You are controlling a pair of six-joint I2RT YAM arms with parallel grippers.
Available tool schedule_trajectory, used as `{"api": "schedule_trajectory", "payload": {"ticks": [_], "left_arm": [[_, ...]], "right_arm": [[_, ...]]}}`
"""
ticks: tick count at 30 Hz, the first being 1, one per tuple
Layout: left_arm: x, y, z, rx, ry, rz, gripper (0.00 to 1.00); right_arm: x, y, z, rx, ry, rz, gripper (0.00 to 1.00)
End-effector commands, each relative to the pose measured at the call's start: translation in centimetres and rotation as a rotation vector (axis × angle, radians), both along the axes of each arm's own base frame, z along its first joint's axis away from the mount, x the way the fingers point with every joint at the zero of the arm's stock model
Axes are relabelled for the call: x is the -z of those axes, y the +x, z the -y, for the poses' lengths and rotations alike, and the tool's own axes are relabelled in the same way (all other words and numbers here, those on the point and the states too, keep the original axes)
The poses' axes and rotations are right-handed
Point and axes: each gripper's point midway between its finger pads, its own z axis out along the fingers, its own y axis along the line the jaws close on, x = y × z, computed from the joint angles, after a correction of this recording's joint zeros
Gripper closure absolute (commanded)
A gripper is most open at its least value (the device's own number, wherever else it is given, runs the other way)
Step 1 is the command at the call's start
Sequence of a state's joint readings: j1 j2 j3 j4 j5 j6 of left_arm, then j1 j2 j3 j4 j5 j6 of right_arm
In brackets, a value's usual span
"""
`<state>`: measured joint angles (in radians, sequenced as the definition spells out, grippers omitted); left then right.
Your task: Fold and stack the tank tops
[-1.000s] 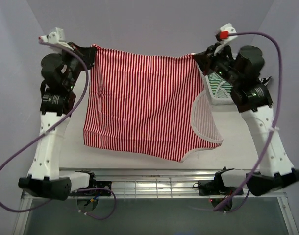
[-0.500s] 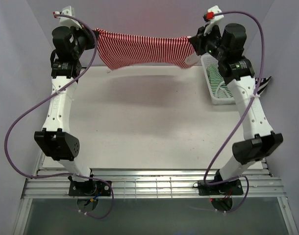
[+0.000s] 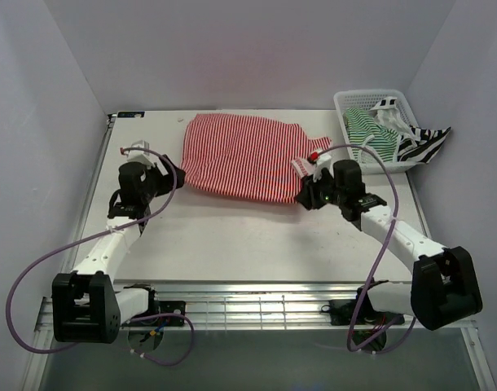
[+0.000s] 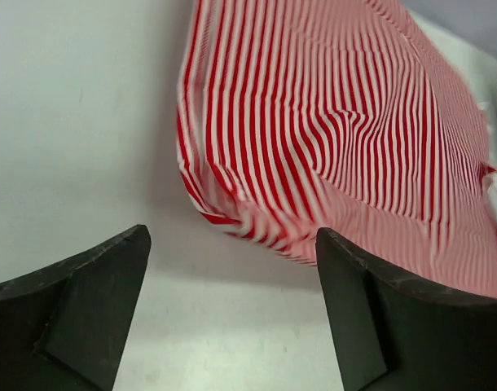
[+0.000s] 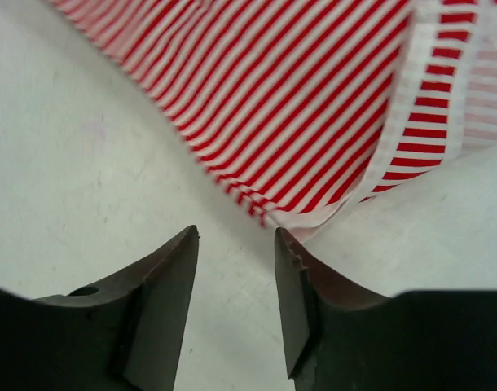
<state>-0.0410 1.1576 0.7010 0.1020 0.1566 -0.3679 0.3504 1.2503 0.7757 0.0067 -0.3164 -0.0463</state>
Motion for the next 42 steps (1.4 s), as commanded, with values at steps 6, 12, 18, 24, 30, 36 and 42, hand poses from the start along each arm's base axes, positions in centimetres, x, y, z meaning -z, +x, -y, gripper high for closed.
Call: {"api": "schedule_trajectory", "payload": {"ticks": [6,12,18,24,30,36,42], "left_arm": [[-5.0,-2.0,-6.3,-0.471,-0.118,-0.036,0.02],[-7.4,-0.5,-1.7,-0.227,-0.223,0.035,0.02],[-2.0,3.7,5.2,0.02,-0.26,-0.136,0.02],[3.3,7.1,9.6,0.092,-0.197,-0.304,0.02],[10.9,6.1,9.6,0.073,-0.161,-0.507,0.02],[15.5,3.8,8.6,0.033,-0.121,-0.636,0.02],[18.3,1.1,5.3,-0.114,-0.057,-0.729,0.02]], "right_arm": [[-6.1,-2.7,-2.0,0.016,0.051,0.052,0.1],[-5.9,-0.1,-0.2,0.196,-0.017,0.018,0.1],[-2.1,5.3,2.5,0.453,-0.293,-0.099,0.1],[2.1,8.9,4.1,0.618,-0.48,-0.19,0.1],[7.3,9.7,3.4,0.581,-0.55,-0.295,0.1],[10.4,9.2,4.8,0.601,-0.59,-0.372,0.1],[11.6,8.5,7.0,0.662,-0.637,-0.393,0.1]]}}
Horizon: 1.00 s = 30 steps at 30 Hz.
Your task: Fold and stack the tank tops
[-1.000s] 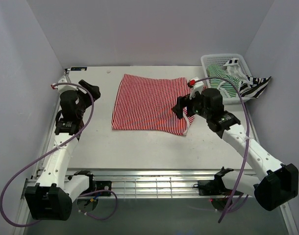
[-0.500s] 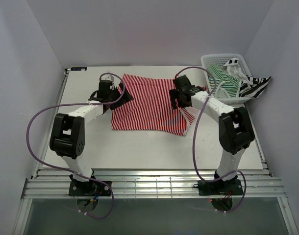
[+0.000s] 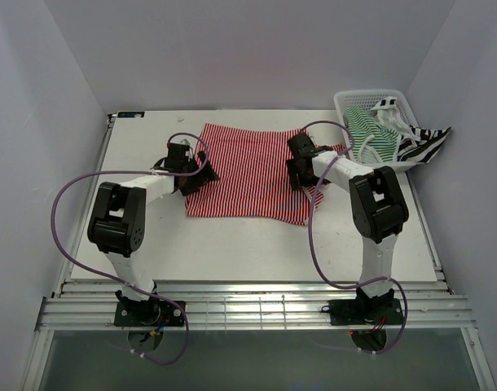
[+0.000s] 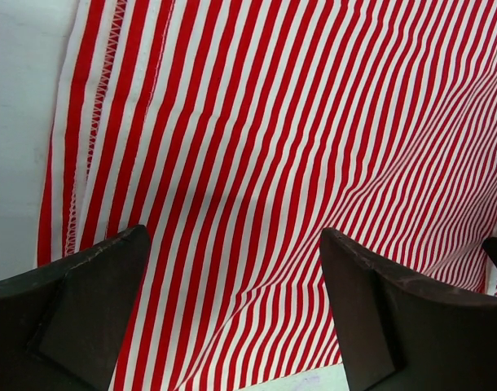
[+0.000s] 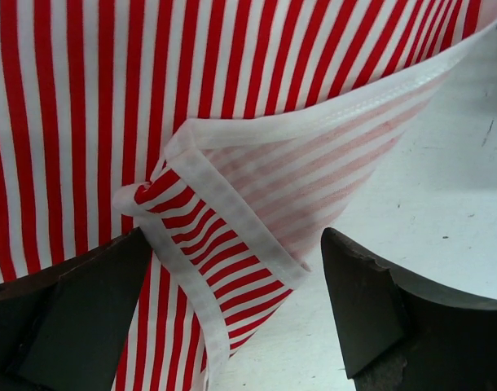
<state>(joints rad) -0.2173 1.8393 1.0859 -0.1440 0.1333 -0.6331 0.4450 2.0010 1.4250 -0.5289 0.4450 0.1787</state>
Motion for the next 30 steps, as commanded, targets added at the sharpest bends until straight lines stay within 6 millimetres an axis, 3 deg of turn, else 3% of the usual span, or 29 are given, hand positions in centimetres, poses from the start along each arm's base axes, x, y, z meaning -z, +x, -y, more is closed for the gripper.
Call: {"api": "schedule_trajectory", "payload": {"ticks": [1,4,5,7,8,9,12,13,15,16,19,22,25,27,28,30], "left_arm": [[3.5,-3.7,-3.7,-0.095,0.119,-0.151,0.02],[4.1,-4.6,-4.9,-0.13,0.123,-0.185,0.02],[4.1,-4.6,-5.6,-0.155,0.146,-0.184,0.02],[4.1,-4.6,-6.3,-0.177,0.15,-0.19,0.02],[4.1,-4.6,-6.5,-0.184,0.162,-0.191,0.02],[3.9,-4.5,-6.7,-0.189,0.168,-0.188,0.02],[3.7,-4.5,-7.1,-0.204,0.185,-0.186,0.02],[3.6,-4.6,-7.2,-0.208,0.185,-0.186,0.02],[3.2,-4.5,-7.0,-0.211,0.173,-0.181,0.02],[3.1,-4.6,-6.9,-0.211,0.168,-0.182,0.02],[1.7,-4.6,-6.3,-0.204,0.13,-0.166,0.02],[-1.4,-4.2,-5.9,-0.199,0.096,-0.109,0.02],[-4.8,-4.9,-7.4,-0.267,0.137,-0.067,0.02],[-6.7,-5.3,-8.4,-0.319,0.168,-0.047,0.02],[-7.0,-6.5,-9.2,-0.352,0.191,-0.082,0.02],[-8.5,-7.4,-10.6,-0.403,0.229,-0.065,0.02]], "right_arm": [[0.2,-0.3,2.2,0.073,-0.041,0.003,0.1],[0.4,-1.4,4.1,0.133,-0.057,-0.005,0.1],[-0.7,-1.5,4.6,0.169,-0.049,0.028,0.1],[-0.6,-3.2,6.2,0.216,-0.061,0.023,0.1],[-1.8,-3.7,6.6,0.238,-0.043,0.052,0.1],[-1.1,-5.3,7.5,0.277,-0.043,0.037,0.1],[-2.6,-7.4,9.3,0.35,-0.003,0.08,0.1],[-1.5,-9.2,10.5,0.376,-0.015,0.047,0.1],[-1.9,-10.8,11.0,0.403,0.032,0.052,0.1],[-0.6,-12.8,11.9,0.433,0.035,0.014,0.1],[-1.0,-14.3,11.5,0.422,0.119,0.013,0.1],[-3.1,-13.8,9.0,0.257,0.249,0.054,0.1],[-8.1,-11.5,5.0,0.025,0.432,0.221,0.1],[-11.7,-11.5,1.5,-0.187,0.53,0.302,0.1],[-12.7,-11.9,-0.7,-0.278,0.55,0.323,0.1],[-13.9,-12.4,-2.9,-0.384,0.548,0.333,0.1]]}}
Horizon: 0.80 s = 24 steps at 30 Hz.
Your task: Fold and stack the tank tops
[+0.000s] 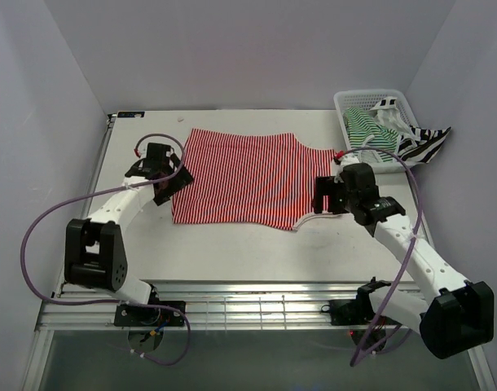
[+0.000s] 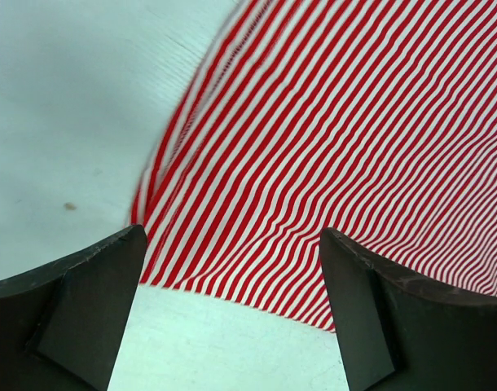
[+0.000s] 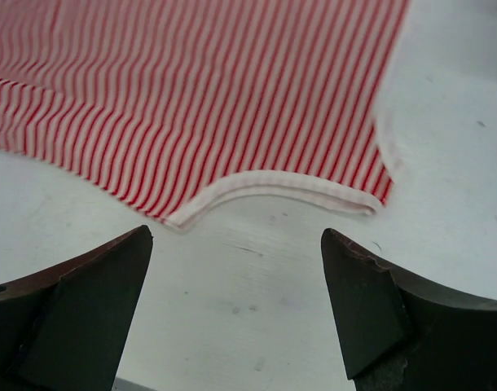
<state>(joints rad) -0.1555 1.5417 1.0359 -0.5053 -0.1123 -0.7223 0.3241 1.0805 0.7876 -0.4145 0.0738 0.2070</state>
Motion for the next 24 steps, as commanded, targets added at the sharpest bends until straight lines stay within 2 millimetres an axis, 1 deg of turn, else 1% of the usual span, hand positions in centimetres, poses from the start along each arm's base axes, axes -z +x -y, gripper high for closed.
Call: {"api": "schedule_trajectory", "payload": {"ticks": [1,2,3,4,6,7,8,10,12,13,14,15,16,17,18,19,22,24], "left_arm": [[-3.4,-2.8,-3.4,-0.131,0.095,-0.014,0.02],[-3.9,-3.4,-3.7,-0.145,0.091,-0.009,0.02],[-3.2,-4.3,-4.1,-0.155,0.086,-0.033,0.02],[-2.9,-4.8,-4.1,-0.154,0.077,-0.042,0.02],[-2.6,-5.5,-4.4,-0.162,0.054,-0.049,0.02],[-2.0,-5.9,-4.5,-0.168,0.052,-0.061,0.02],[-1.6,-6.0,-4.6,-0.175,0.051,-0.066,0.02],[-0.5,-6.3,-4.5,-0.173,0.031,-0.093,0.02],[0.7,-6.5,-4.3,-0.18,0.003,-0.121,0.02],[1.5,-6.7,-3.8,-0.173,-0.021,-0.131,0.02],[1.9,-6.7,-3.5,-0.17,-0.04,-0.133,0.02],[2.3,-6.7,-3.2,-0.165,-0.06,-0.135,0.02],[2.4,-6.2,-2.6,-0.154,-0.094,-0.116,0.03],[3.1,-6.6,-2.4,-0.152,-0.104,-0.126,0.07],[3.4,-6.6,-2.3,-0.154,-0.112,-0.124,0.09],[3.8,-6.4,-2.2,-0.16,-0.12,-0.121,0.14],[4.9,-6.8,-2.2,-0.166,-0.12,-0.156,0.21],[5.7,-7.0,-2.4,-0.183,-0.118,-0.184,0.31]], "right_arm": [[-4.2,-0.6,-7.5,-0.349,0.067,0.147,0.1],[-3.6,-0.6,-7.8,-0.346,0.042,0.135,0.1],[-3.3,-0.9,-8.4,-0.365,0.028,0.123,0.1],[-3.0,-1.6,-9.5,-0.401,0.014,0.116,0.1],[-1.6,-1.9,-10.2,-0.418,-0.028,0.084,0.1],[-1.2,-2.5,-11.1,-0.441,-0.032,0.07,0.1],[-0.2,-2.7,-11.2,-0.436,-0.048,0.039,0.1],[0.8,-3.4,-11.9,-0.438,-0.044,-0.001,0.1],[2.0,-3.5,-12.0,-0.414,-0.053,-0.041,0.1],[2.4,-3.6,-12.1,-0.402,-0.051,-0.056,0.1],[3.1,-3.7,-11.9,-0.366,-0.048,-0.08,0.1],[3.4,-3.6,-11.8,-0.357,-0.048,-0.085,0.1],[3.6,-3.6,-11.7,-0.344,-0.049,-0.086,0.1],[4.0,-3.3,-11.2,-0.303,-0.061,-0.091,0.1],[4.2,-3.4,-11.1,-0.298,-0.069,-0.095,0.1],[4.3,-3.4,-11.0,-0.295,-0.074,-0.099,0.1],[4.9,-3.5,-10.7,-0.275,-0.084,-0.116,0.1],[5.2,-3.6,-10.7,-0.269,-0.082,-0.126,0.1]]}}
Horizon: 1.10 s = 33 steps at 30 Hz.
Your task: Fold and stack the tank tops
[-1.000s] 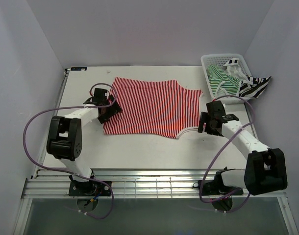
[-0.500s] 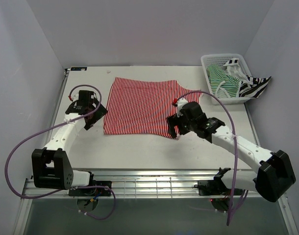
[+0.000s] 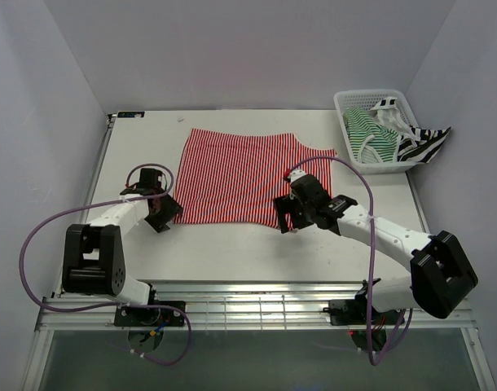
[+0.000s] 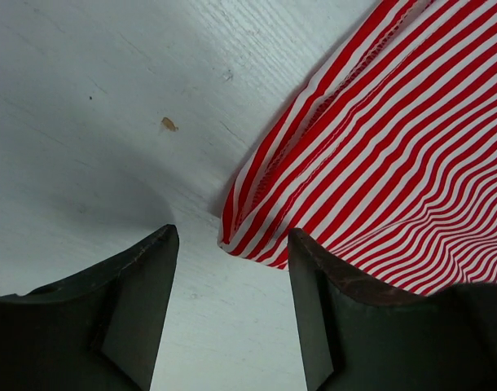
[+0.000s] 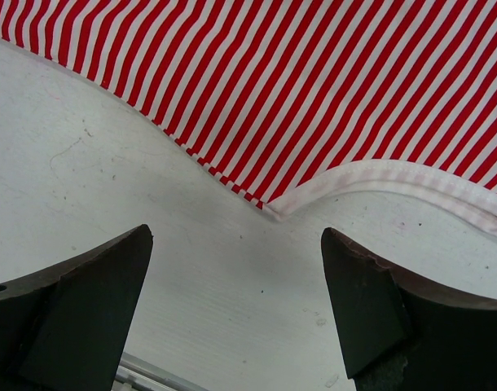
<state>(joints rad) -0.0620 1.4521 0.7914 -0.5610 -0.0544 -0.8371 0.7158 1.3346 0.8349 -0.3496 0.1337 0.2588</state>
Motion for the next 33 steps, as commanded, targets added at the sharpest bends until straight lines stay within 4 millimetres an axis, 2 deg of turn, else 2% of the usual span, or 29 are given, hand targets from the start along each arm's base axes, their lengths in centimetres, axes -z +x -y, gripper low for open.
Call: {"api": "schedule_trajectory", "payload": {"ticks": [1,3,5,6,8,12,13,17,18,20,23,33], "left_arm": [[0.2,1.0,0.2,-0.026,-0.03,0.029,0.34],[0.7,0.9,0.0,-0.043,-0.023,0.018,0.44],[0.9,1.0,-0.3,-0.053,-0.013,0.016,0.47],[1.0,1.1,-0.5,-0.063,-0.001,0.014,0.56],[1.0,1.4,-0.6,-0.066,-0.005,0.022,0.62],[1.6,1.4,0.1,-0.044,-0.035,0.017,0.97],[1.8,1.4,0.3,-0.035,-0.048,0.018,1.0],[1.5,1.4,0.4,-0.028,-0.049,0.03,1.0],[1.4,1.3,0.3,-0.028,-0.048,0.031,1.0],[1.2,1.2,0.3,-0.03,-0.048,0.039,1.0],[1.0,1.2,0.3,-0.032,-0.046,0.045,1.0],[0.7,1.3,0.2,-0.031,-0.042,0.052,1.0]], "right_arm": [[0.6,-0.1,0.4,0.042,-0.009,-0.011,0.1],[1.0,-0.3,0.4,0.041,-0.011,-0.024,0.1],[1.3,-0.6,0.4,0.035,-0.01,-0.035,0.1],[1.5,-0.7,0.5,0.034,-0.013,-0.04,0.1],[1.9,-1.2,0.3,0.021,-0.002,-0.059,0.1],[2.6,-1.3,0.1,0.021,0.003,-0.073,0.08],[2.7,-1.2,0.1,0.022,0.001,-0.073,0.07],[3.6,-1.1,0.0,0.029,-0.009,-0.084,0.0],[3.6,-0.9,0.0,0.034,-0.01,-0.081,0.01],[3.9,-0.5,0.1,0.048,-0.024,-0.071,0.15],[4.3,0.2,0.5,0.075,-0.054,-0.06,0.27],[5.8,0.4,0.3,0.09,-0.041,-0.091,0.46]]}}
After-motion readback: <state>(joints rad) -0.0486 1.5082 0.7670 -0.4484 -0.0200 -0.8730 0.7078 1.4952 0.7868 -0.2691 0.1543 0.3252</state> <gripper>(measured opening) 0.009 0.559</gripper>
